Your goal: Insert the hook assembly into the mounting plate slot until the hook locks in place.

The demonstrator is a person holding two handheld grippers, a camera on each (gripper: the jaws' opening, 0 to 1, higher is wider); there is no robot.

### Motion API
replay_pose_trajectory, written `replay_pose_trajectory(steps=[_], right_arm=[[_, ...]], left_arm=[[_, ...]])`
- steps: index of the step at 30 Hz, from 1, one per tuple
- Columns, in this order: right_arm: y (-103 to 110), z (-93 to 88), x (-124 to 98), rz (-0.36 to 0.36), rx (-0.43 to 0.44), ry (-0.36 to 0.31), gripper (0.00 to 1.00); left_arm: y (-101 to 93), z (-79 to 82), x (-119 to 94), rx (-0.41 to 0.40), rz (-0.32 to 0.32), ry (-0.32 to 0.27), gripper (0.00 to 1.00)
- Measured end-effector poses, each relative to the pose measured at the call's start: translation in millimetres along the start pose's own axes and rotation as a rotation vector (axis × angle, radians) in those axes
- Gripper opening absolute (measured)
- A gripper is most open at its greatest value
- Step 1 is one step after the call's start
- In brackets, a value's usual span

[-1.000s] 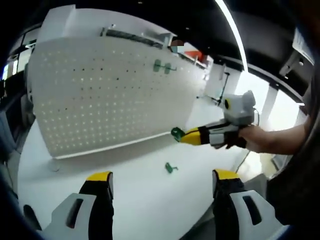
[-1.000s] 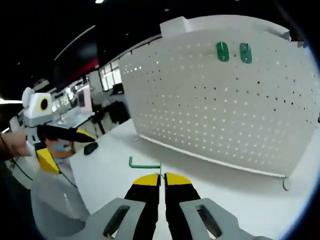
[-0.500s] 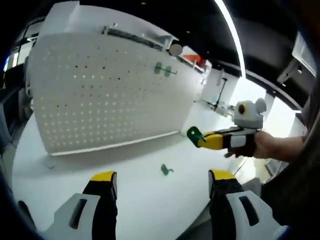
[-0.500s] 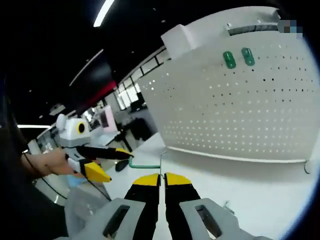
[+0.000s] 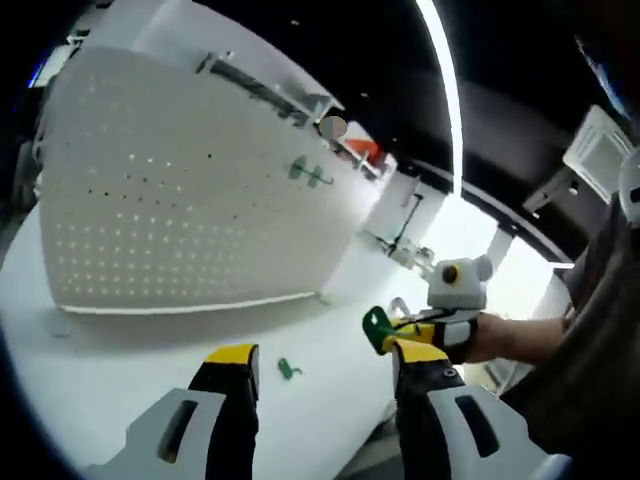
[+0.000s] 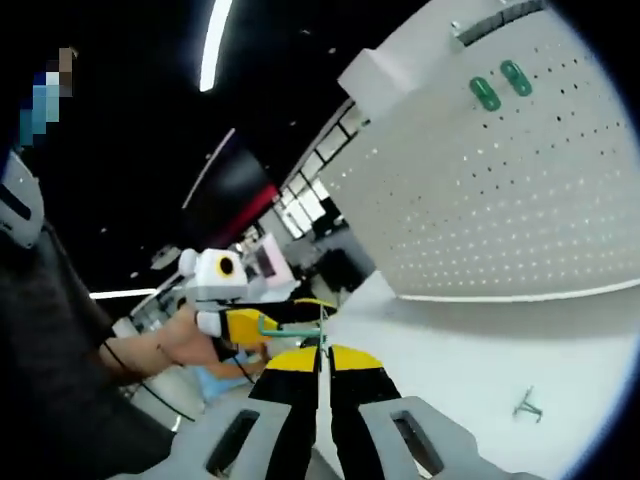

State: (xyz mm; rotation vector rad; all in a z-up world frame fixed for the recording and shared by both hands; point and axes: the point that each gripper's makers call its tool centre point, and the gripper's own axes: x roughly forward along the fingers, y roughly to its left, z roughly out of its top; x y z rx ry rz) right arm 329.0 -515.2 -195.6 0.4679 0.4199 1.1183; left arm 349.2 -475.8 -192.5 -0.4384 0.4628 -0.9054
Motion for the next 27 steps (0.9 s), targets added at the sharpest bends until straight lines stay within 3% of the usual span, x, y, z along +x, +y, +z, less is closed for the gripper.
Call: replay_pose_trajectory(steps=[4, 7, 12, 18, 27], right_arm=[[9.2, 1.6, 0.5, 0.061, 0.018, -0.012, 0.01], [13.8, 2.6, 1.4, 0.091, 0.03, -0.017, 0.01], [24.9, 3.4, 4.0, 0.153, 0.034, -0.024, 0.01], [31.6, 0.5, 5.6, 0.199, 0.066, -0.016, 0.01], [36.5, 1.8, 5.2, 0.24, 0.09, -0.026, 0.01]], left_arm=[[-15.8, 7.3, 0.7, -0.058, -0.082, -0.04, 0.44], [-23.7, 7.9, 1.5, -0.046, -0.117, -0.029, 0.36], [-33.1, 8.8, 4.0, -0.063, -0.167, -0.023, 0.31], [-49.2, 5.3, 3.8, -0.059, -0.248, -0.001, 0.11], [-55.2, 5.9, 1.0, -0.052, -0.284, -0.003, 0.08]])
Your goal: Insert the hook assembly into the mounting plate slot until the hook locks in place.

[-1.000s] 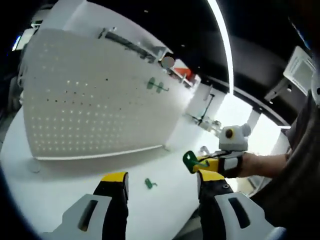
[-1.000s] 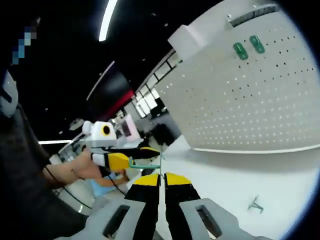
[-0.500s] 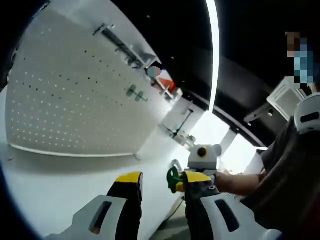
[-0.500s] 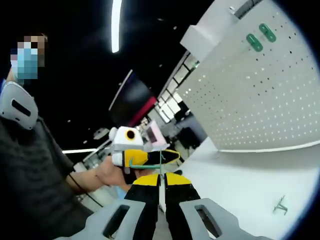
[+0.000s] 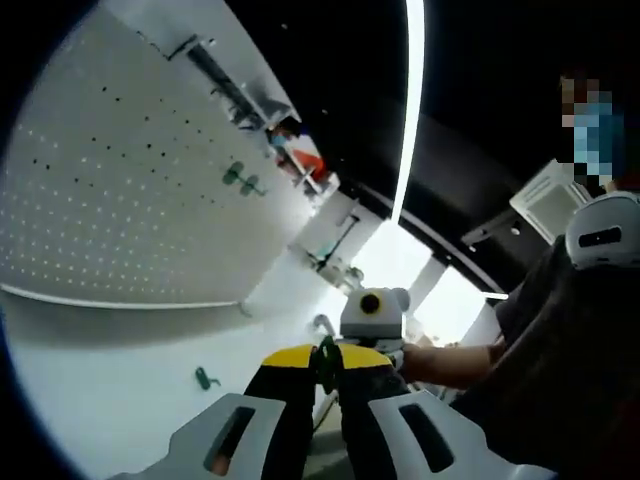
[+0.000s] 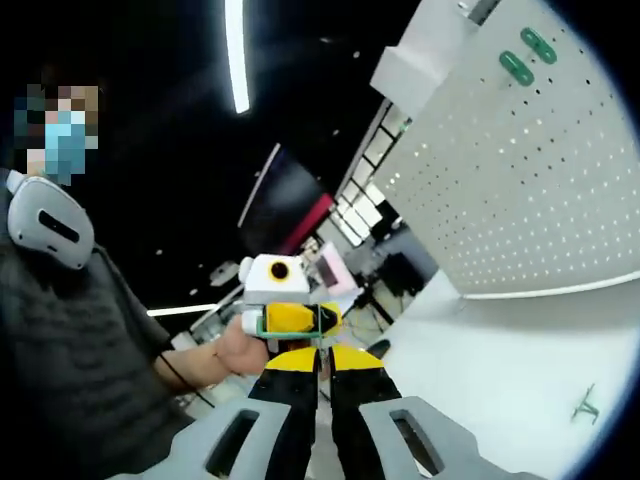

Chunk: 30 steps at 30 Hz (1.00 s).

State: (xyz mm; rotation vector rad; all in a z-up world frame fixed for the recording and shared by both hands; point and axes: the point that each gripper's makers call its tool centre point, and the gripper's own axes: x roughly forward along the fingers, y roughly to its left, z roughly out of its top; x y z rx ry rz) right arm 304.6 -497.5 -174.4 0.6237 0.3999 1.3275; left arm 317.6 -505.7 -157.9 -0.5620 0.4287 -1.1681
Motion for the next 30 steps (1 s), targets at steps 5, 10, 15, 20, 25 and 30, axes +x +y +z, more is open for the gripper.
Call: replay_pose_trajectory(steps=[5, 10, 15, 20, 25, 30], right_arm=[[1.2, -2.6, 0.8, 0.002, -0.004, 0.018, 0.04], [1.3, -7.6, 2.4, -0.009, -0.026, 0.052, 0.05], [-6.2, -10.1, 4.0, -0.049, -0.043, 0.076, 0.09], [-15.7, -13.1, 3.1, -0.123, -0.108, 0.116, 0.17], [-25.6, -17.2, -1.4, -0.202, -0.233, 0.186, 0.19], [-32.7, -14.5, -5.5, -0.301, -0.341, 0.23, 0.24]], left_arm=[[-1.3, -2.4, -1.4, 0.033, 0.012, 0.006, 0.04], [1.0, -5.4, -2.0, 0.014, 0.034, 0.035, 0.03], [4.5, -8.6, -0.7, 0.06, 0.075, 0.067, 0.02], [13.1, -12.1, -2.0, 0.106, 0.138, 0.103, 0.02], [31.1, -16.4, -10.4, 0.119, 0.237, 0.137, 0.02], [48.5, -20.5, -16.0, 0.136, 0.338, 0.168, 0.02]])
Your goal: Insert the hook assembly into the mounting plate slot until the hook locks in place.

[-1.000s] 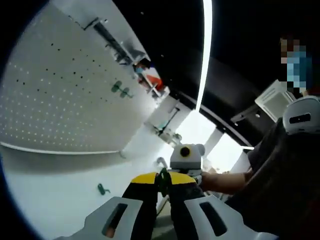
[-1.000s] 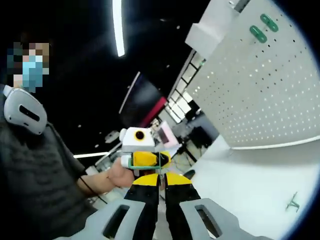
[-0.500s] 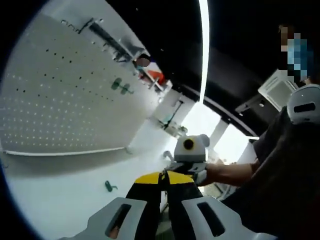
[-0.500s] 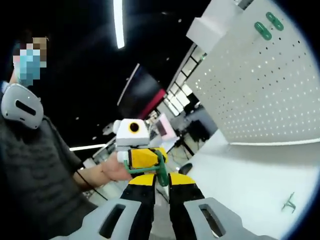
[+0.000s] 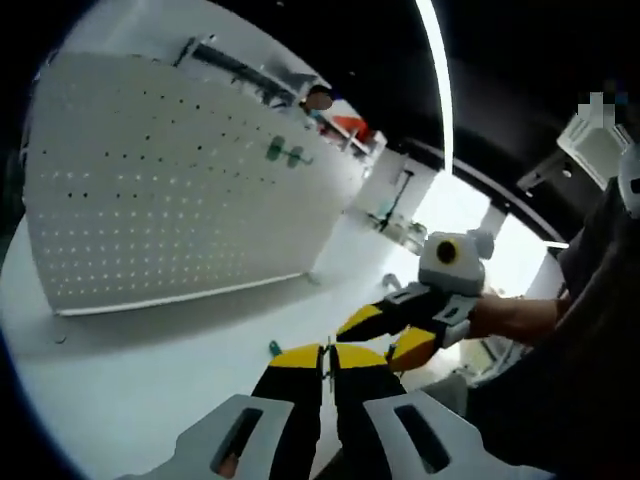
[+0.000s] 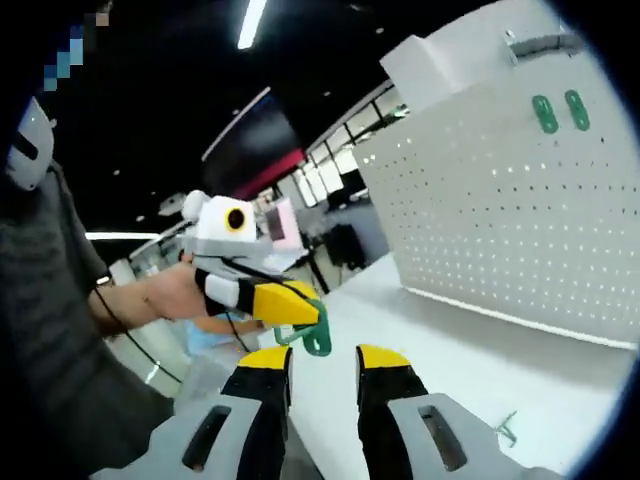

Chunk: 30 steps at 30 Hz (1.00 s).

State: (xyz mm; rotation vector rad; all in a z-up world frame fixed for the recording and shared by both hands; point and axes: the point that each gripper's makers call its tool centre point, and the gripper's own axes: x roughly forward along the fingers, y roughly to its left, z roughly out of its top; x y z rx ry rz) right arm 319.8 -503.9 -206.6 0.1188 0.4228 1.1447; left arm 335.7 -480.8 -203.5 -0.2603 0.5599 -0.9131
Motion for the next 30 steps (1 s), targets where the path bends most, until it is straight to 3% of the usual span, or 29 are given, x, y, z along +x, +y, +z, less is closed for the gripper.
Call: replay_pose_trajectory(steps=[4, 7, 13, 16, 18, 20, 21, 24, 27, 30], right_arm=[[-2.1, -2.7, 0.7, -0.07, -0.068, 0.046, 0.26], [2.1, 0.2, 4.0, -0.069, -0.036, 0.037, 0.26], [6.5, -4.9, 14.2, -0.086, -0.022, 0.051, 0.23], [5.7, -5.8, 19.0, -0.114, -0.074, 0.066, 0.21], [2.4, -7.2, 24.2, -0.131, -0.062, 0.058, 0.19], [2.9, -13.3, 29.9, -0.13, -0.054, 0.084, 0.18], [0.8, -17.1, 31.4, -0.15, -0.089, 0.11, 0.17], [4.5, -16.1, 35.5, -0.154, -0.118, 0.109, 0.16], [9.7, -13.3, 39.1, -0.131, -0.13, 0.095, 0.06], [7.3, -15.5, 41.6, -0.148, -0.139, 0.116, 0.06]], left_arm=[[9.5, -5.4, 3.4, -0.02, 0.054, 0.02, 0.02], [23.8, -15.8, 4.8, -0.042, 0.124, 0.058, 0.02], [32.3, -19.6, 3.4, -0.112, 0.171, 0.047, 0.02], [30.4, -21.1, 3.3, -0.114, 0.175, 0.047, 0.02], [30.6, -25.3, 3.6, -0.105, 0.185, 0.055, 0.02], [35.3, -30.2, 3.4, -0.108, 0.194, 0.064, 0.02], [34.9, -30.9, 3.0, -0.116, 0.193, 0.062, 0.02], [31.2, -30.7, 2.2, -0.121, 0.192, 0.056, 0.02], [31.0, -30.8, 2.0, -0.128, 0.198, 0.052, 0.03], [30.9, -31.4, 0.7, -0.14, 0.205, 0.049, 0.03]])
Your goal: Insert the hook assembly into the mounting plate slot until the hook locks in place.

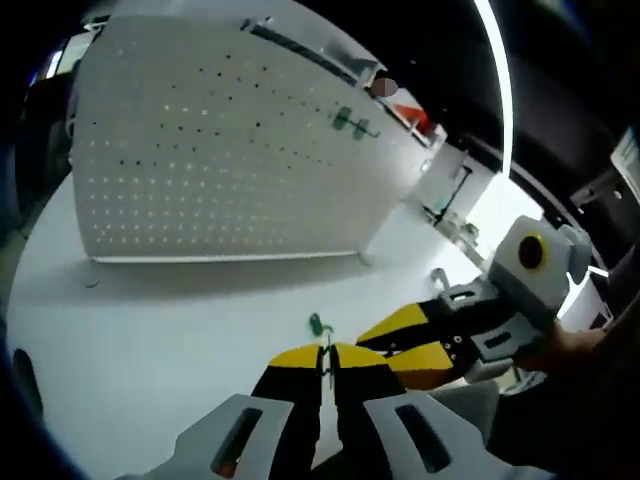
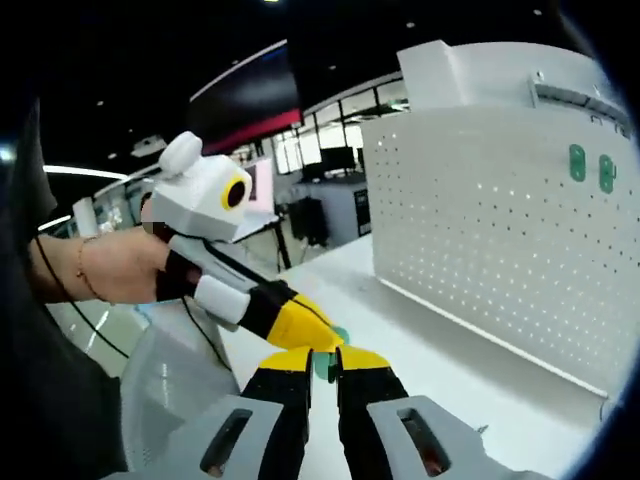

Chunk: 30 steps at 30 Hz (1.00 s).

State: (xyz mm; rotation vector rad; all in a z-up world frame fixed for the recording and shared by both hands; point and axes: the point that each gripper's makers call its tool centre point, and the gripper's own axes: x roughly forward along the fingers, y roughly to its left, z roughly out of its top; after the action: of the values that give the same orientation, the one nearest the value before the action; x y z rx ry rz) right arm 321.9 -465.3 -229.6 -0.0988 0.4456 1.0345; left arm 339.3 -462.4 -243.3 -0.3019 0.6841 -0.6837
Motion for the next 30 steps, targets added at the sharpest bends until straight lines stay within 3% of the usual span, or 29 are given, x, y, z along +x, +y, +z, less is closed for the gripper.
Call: replay_pose_trajectory(steps=[16, 20, 24, 30], right_arm=[[-4.3, -1.8, -0.7, -0.021, -0.036, 0.019, 0.01], [-5.0, -4.4, 0.8, -0.038, -0.068, 0.029, 0.01], [-4.9, 0.9, -1.5, -0.05, -0.091, 0.006, 0.01], [-5.0, -0.3, 0.1, -0.055, -0.12, 0.029, 0.02]], left_arm=[[-7.7, 3.5, -2.0, -0.035, -0.026, -0.019, 0.03], [-12.6, 7.2, -3.1, -0.089, -0.064, -0.042, 0.03], [-11.9, 8.5, -3.9, -0.093, -0.057, -0.052, 0.03], [-11.3, 7.0, -2.3, -0.069, -0.04, -0.04, 0.03]])
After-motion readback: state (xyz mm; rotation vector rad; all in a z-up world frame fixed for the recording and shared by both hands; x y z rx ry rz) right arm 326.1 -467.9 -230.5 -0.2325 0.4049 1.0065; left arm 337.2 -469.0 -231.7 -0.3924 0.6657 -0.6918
